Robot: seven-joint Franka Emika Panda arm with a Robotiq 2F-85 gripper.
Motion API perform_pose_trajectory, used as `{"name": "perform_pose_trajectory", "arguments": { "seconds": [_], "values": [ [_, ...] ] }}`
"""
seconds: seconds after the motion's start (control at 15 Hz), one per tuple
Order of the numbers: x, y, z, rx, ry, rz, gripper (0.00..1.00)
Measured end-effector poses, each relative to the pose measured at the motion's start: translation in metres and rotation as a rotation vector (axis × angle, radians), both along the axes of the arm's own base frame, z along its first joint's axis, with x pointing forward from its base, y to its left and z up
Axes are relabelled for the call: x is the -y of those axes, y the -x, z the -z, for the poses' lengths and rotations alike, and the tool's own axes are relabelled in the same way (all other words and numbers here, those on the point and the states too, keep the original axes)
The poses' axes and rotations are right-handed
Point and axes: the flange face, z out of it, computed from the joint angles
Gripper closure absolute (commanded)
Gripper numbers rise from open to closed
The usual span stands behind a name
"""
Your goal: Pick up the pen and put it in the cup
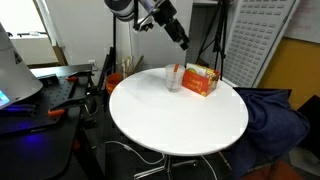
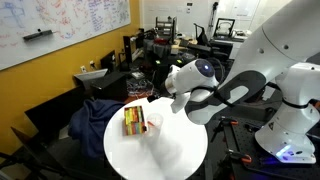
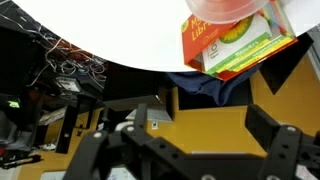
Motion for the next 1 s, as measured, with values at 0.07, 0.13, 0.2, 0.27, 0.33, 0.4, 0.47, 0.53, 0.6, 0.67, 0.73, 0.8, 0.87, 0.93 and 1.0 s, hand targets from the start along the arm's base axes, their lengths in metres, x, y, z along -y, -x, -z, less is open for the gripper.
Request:
{"name": "perform_pose_trajectory", "arguments": {
  "seconds": [0.07, 0.13, 0.2, 0.27, 0.33, 0.4, 0.47, 0.53, 0.6, 0.67, 0.73, 0.8, 0.87, 0.93, 1.0],
  "values": [
    [0.000, 0.000, -0.002, -0.023, -0.020, -0.007, 0.00],
    [-0.001, 0.000, -0.003, -0.047, -0.038, -0.015, 0.00],
    [-0.001, 0.000, -0.004, -0.070, -0.052, -0.024, 0.00],
    [-0.001, 0.001, -0.006, -0.091, -0.067, -0.031, 0.00],
    [-0.002, 0.001, -0.007, -0.111, -0.080, -0.037, 0.00],
    [-0.002, 0.001, -0.008, -0.131, -0.090, -0.043, 0.00],
    [-0.002, 0.002, -0.008, -0.151, -0.102, -0.047, 0.00],
    [-0.003, 0.002, -0.008, -0.168, -0.112, -0.052, 0.00],
    [-0.004, 0.003, -0.009, -0.186, -0.121, -0.060, 0.00],
    [-0.005, 0.003, -0.009, -0.202, -0.131, -0.066, 0.00],
    [-0.006, 0.003, -0.009, -0.219, -0.139, -0.074, 0.00],
    [-0.007, 0.004, -0.010, -0.232, -0.147, -0.082, 0.00],
    [-0.009, 0.004, -0.010, -0.244, -0.154, -0.089, 0.00],
    [-0.010, 0.004, -0.011, -0.252, -0.160, -0.099, 0.00],
    [-0.012, 0.005, -0.012, -0.257, -0.165, -0.108, 0.00]
  ]
}}
